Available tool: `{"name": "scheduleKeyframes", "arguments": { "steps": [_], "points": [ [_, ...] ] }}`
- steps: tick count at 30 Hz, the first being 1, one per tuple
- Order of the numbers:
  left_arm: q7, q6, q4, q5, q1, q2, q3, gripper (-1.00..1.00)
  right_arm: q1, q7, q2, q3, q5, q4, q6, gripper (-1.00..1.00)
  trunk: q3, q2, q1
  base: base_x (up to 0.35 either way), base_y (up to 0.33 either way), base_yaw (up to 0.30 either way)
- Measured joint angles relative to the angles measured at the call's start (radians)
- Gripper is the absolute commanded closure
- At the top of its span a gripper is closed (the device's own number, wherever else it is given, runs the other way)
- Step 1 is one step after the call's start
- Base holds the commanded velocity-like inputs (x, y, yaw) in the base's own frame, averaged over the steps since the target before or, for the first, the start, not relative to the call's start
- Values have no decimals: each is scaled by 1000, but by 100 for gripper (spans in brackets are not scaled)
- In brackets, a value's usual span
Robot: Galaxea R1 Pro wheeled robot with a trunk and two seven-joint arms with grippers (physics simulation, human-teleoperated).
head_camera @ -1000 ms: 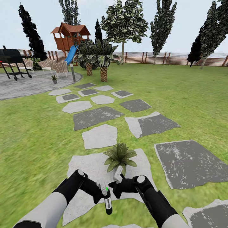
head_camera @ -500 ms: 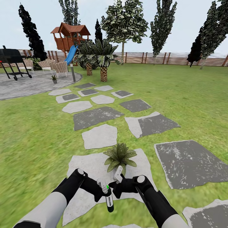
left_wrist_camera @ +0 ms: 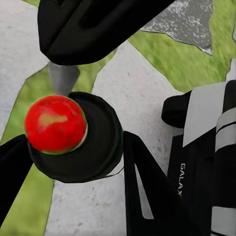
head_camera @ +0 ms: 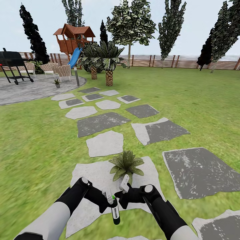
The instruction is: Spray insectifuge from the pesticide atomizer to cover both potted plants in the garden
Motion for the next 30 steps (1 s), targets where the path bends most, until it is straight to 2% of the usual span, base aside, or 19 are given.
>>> {"name": "scheduleKeyframes", "arguments": {
  "steps": [11,14,15,18,21,22,26,29,30],
  "points": [
    [-1,-1,1,-1,0,0,-1,100,0,0,0,0,0,1,0,100,0,0,0,0,0,0],
    [6,-1,11,-12,3,11,-8,100,0,0,0,0,0,0,0,100,0,0,0,0,0,0],
    [8,-1,14,-15,5,23,-9,100,0,0,0,0,0,0,0,100,0,0,0,0,0,0],
    [8,0,17,-23,13,93,-7,100,0,0,0,0,0,1,0,100,0,0,0,0,0,0],
    [9,-1,18,-33,16,145,-7,100,0,0,0,0,0,3,0,100,0,0,0,0,0,0],
    [10,-1,18,-34,16,159,-5,100,0,-1,0,0,0,4,0,-100,0,0,0,0,0,0],
    [47,5,19,-34,17,173,4,100,0,-3,-4,-1,1,7,0,-100,0,0,0,0,0,0],
    [179,11,26,-25,21,174,8,100,1,-10,-21,-8,-1,23,-4,-100,0,0,0,0,0,0],
    [231,12,36,-21,25,172,9,100,2,-18,-37,-8,-1,33,-7,-100,0,0,0,0,0,0]
  ]
}}
